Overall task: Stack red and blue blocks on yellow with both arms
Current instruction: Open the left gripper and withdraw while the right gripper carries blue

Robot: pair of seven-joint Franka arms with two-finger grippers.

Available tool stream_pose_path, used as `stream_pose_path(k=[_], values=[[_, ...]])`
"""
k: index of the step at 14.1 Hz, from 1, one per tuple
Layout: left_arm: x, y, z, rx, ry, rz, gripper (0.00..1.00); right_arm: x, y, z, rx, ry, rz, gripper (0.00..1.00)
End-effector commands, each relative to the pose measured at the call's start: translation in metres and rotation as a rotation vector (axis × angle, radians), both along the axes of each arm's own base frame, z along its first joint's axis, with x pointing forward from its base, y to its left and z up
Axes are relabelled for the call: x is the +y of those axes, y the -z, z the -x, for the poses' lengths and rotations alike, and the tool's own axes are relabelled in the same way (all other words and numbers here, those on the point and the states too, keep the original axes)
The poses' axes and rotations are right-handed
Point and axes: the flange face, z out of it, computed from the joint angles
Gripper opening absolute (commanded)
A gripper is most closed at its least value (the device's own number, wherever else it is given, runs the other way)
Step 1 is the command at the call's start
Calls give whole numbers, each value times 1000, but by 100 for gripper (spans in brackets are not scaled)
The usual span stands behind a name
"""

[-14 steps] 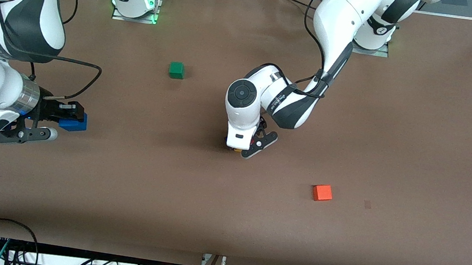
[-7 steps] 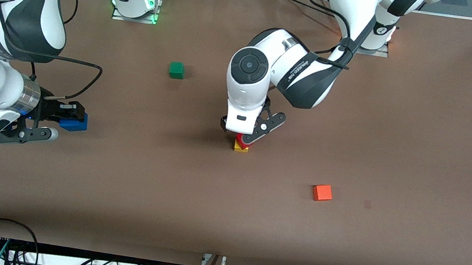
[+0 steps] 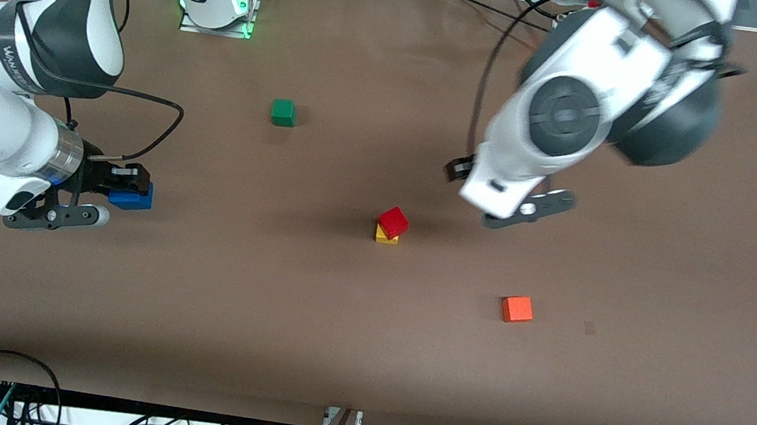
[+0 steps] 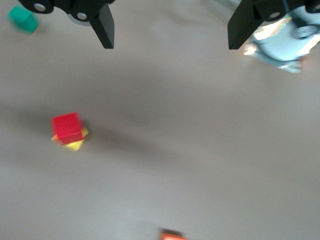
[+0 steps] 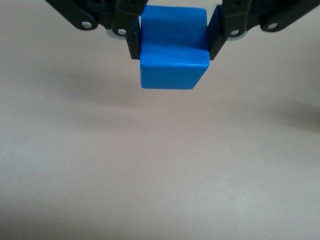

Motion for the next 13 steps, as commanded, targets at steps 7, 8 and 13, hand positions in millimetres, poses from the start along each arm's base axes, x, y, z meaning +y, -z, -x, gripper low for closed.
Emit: stream_pose_path(k=[7, 8, 13], values=[[182, -59, 14, 110, 163, 132, 100, 117, -4, 29, 5, 61, 22, 14], [207, -61, 20, 111, 186, 150, 100, 138, 1, 35, 6, 67, 28, 14], [303, -54, 36, 76, 336, 163, 100, 271, 38, 68, -37, 128, 37, 14]])
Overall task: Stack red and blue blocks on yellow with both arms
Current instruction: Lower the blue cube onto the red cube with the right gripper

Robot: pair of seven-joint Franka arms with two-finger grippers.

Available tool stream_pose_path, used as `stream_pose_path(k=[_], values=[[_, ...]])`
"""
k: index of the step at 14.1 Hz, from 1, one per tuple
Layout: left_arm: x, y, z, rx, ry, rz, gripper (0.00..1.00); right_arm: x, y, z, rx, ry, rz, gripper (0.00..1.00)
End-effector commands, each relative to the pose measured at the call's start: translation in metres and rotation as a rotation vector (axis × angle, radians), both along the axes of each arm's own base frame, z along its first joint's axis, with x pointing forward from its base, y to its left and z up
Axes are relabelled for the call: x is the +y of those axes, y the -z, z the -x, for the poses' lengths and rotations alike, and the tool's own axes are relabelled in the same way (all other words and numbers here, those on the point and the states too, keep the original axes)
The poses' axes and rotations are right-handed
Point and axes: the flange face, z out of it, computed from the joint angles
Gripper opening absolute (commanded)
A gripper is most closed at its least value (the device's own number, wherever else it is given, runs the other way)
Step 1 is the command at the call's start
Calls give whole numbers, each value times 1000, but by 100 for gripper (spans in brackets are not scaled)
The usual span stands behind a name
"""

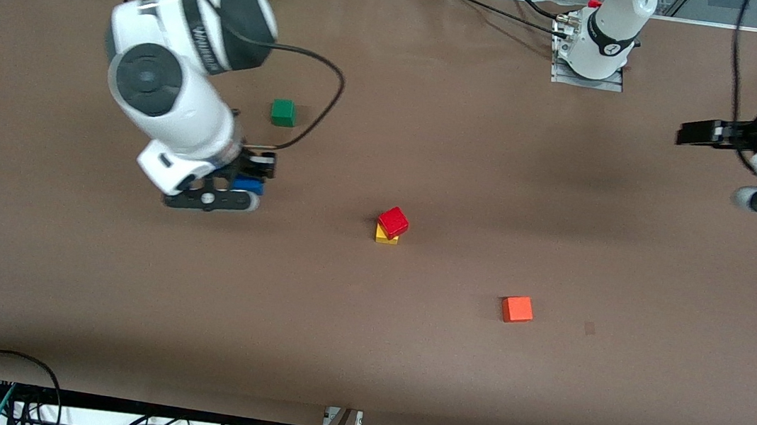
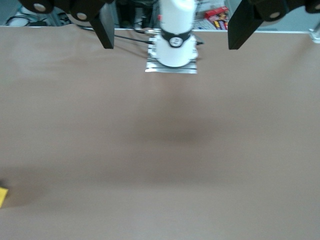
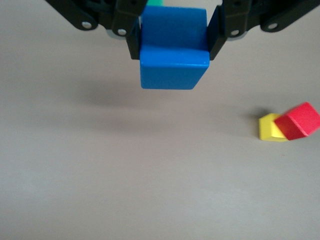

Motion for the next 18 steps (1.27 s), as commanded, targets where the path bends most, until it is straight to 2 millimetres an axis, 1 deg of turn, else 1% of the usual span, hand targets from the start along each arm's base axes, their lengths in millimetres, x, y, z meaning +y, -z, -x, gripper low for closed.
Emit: stream_pose_path(k=[1, 2, 4, 6, 7, 9, 10, 11, 12, 13, 14, 15, 18], values=[[26, 14, 12, -5, 65, 13, 100, 77, 26, 9, -53, 75, 1, 14], [31, 21, 9, -16, 63, 16, 100, 104, 38, 15, -69, 89, -3, 14], [28, 39, 5, -41, 68, 16, 100, 141, 57, 23, -92, 120, -10, 14], [22, 54, 7, -83, 75, 9, 100, 165, 65, 33, -118, 135, -33, 14], [16, 61, 9, -98, 84, 5, 100, 175, 71, 38, -123, 126, -37, 14], [10, 67, 12, -109, 87, -6, 100, 190, 79, 43, -147, 159, -60, 14], [12, 64, 15, -120, 83, -2, 100, 193, 84, 42, -160, 174, -76, 14], [10, 65, 17, -131, 82, 3, 100, 201, 89, 45, -164, 167, -87, 14], [11, 59, 20, -145, 81, 6, 100, 205, 93, 46, -171, 171, -103, 14], [11, 56, 22, -149, 84, 9, 100, 208, 97, 45, -179, 186, -115, 14], [11, 48, 24, -165, 74, 6, 100, 211, 103, 44, -185, 196, -122, 14], [10, 44, 24, -174, 80, -2, 100, 211, 105, 42, -188, 198, -127, 14], [4, 41, 23, -179, 95, -36, 100, 216, 119, 36, -192, 196, -126, 14]])
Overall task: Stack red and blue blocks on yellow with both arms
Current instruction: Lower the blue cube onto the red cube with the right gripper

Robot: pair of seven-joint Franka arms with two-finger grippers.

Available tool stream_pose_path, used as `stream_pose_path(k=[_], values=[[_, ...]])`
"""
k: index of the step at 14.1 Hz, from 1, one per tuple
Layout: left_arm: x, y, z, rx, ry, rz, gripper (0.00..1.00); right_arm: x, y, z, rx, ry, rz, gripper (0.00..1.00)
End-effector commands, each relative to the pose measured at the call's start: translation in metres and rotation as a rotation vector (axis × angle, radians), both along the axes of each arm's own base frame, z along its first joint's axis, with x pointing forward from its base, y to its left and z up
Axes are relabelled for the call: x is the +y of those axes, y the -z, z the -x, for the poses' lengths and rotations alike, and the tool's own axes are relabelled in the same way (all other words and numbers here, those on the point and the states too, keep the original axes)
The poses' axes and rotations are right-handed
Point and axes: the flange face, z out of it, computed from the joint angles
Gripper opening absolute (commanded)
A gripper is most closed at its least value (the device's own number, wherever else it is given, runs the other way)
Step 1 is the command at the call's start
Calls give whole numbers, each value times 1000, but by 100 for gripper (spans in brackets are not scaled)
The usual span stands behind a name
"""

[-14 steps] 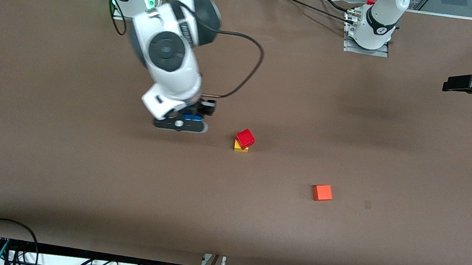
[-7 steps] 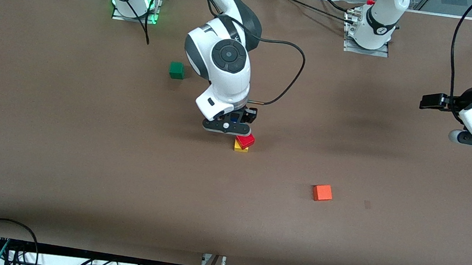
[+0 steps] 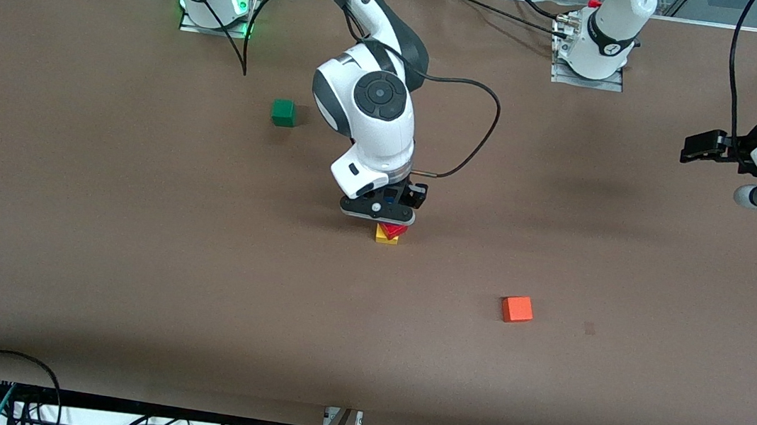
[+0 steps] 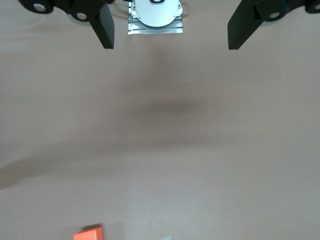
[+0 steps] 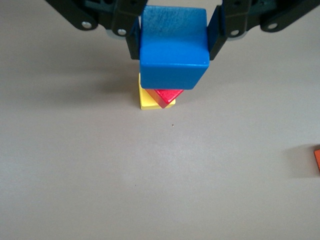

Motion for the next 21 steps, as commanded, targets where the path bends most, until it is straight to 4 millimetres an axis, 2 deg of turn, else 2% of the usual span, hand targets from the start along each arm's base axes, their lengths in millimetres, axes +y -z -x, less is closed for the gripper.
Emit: stream_pose_path(k=[1, 6, 9, 10, 11, 14, 16, 17, 19, 20, 21], values=[[-1, -2, 5, -18, 29, -74, 100, 9, 6, -8, -8, 15, -20, 14], [3, 4, 9, -8, 32, -69, 100, 6, 16, -10, 7, 15, -14, 14], [6, 17, 15, -87, 15, -13, 100, 6, 18, -11, 8, 16, -13, 14], [5, 14, 15, -112, 10, -10, 100, 7, 22, -10, 10, 15, -10, 14], [4, 9, 16, -122, -3, 1, 100, 7, 25, -10, 12, 14, -6, 14], [3, -30, 34, -158, -67, 11, 100, 7, 26, -11, 8, 10, -8, 14], [5, -62, 36, -173, -74, 10, 100, 7, 28, -11, 9, 10, -7, 15], [5, -67, 36, -181, -76, 8, 100, 7, 28, -11, 5, 10, -10, 17], [5, -73, 37, -194, -108, 6, 100, 7, 29, -11, 4, 7, -11, 24], [7, -81, 34, -215, -124, 4, 100, 7, 29, -11, 5, 7, -10, 36], [7, -81, 30, -217, -124, 3, 100, 7, 29, -11, 4, 7, -11, 56]])
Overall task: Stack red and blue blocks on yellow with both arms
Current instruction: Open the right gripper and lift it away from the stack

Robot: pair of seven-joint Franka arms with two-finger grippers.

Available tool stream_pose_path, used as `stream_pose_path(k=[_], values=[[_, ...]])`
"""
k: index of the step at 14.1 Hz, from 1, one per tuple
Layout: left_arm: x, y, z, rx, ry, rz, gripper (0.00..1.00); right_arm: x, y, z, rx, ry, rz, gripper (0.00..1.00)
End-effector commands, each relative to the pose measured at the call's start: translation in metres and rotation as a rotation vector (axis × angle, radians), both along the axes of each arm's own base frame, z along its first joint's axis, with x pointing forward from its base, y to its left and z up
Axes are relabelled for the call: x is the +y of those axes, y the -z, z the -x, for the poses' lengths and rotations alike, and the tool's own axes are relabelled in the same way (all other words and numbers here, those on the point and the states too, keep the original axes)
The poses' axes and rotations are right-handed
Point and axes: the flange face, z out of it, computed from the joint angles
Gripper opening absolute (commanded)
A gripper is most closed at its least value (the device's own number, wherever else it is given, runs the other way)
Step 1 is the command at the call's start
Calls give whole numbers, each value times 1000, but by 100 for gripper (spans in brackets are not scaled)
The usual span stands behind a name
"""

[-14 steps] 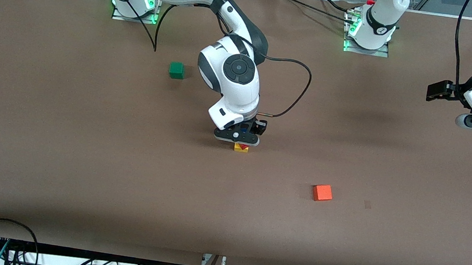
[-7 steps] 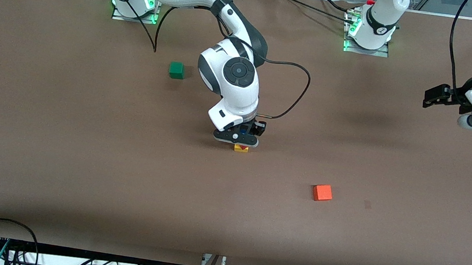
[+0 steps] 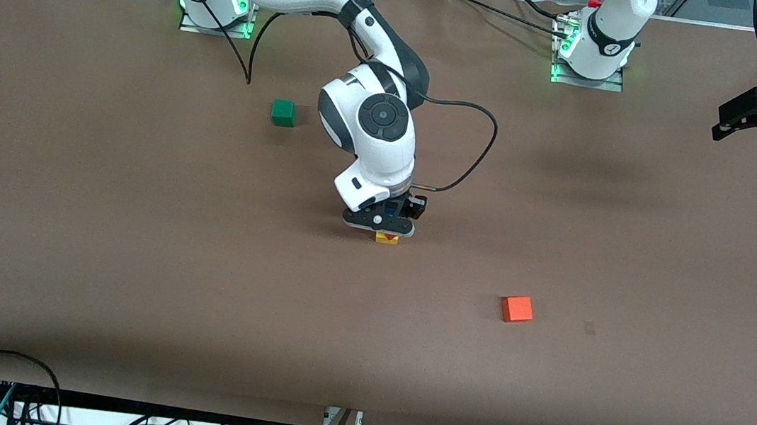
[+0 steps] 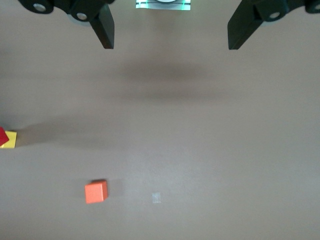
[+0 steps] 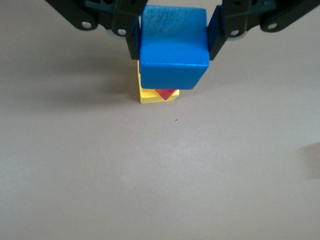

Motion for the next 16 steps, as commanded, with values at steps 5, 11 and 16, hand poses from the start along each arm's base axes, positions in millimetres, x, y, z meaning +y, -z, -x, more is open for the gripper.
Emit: stream_pose_path(k=[5, 11, 16], values=[[-1, -5, -10, -3, -44, 10, 100, 0, -8, -7, -5, 6, -18, 100], [-12, -4, -12, -1, -37, 25, 100, -30, -39, -27, 7, 50, -15, 100], [-9, 10, -25, 3, -29, 25, 100, -131, -131, -72, 35, 43, -44, 100]])
